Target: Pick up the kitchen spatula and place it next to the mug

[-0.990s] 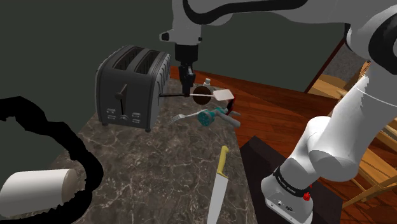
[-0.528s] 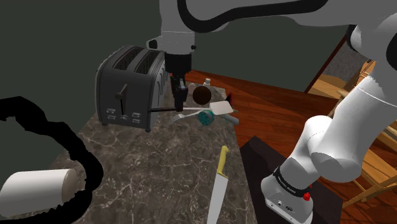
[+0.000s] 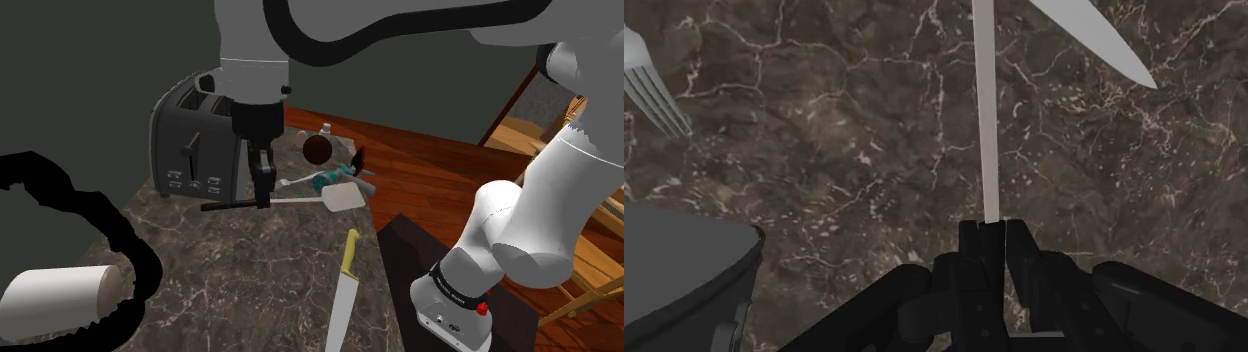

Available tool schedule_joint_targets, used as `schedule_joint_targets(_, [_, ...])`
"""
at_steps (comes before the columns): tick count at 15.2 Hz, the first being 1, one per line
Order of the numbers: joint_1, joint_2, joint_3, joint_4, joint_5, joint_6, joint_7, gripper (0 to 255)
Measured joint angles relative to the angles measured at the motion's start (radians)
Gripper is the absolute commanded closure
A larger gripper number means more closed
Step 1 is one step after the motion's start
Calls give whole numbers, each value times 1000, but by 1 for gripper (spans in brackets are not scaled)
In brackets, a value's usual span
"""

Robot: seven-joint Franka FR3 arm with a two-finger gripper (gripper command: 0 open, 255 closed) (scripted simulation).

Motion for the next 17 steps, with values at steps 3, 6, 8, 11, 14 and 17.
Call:
schedule_joint_targets(3, [39,20,38,23,7,11,74,255])
schedule_joint_targets(6, [77,60,72,64,4,21,147,255])
schedule_joint_targets(8, [105,85,96,88,1,32,199,255])
schedule_joint_targets(11, [144,119,126,128,-6,37,269,255])
schedule_joint_targets(14, [192,197,153,219,-32,35,348,255])
schedule_joint_targets(17, [251,282,177,319,-65,30,431,255])
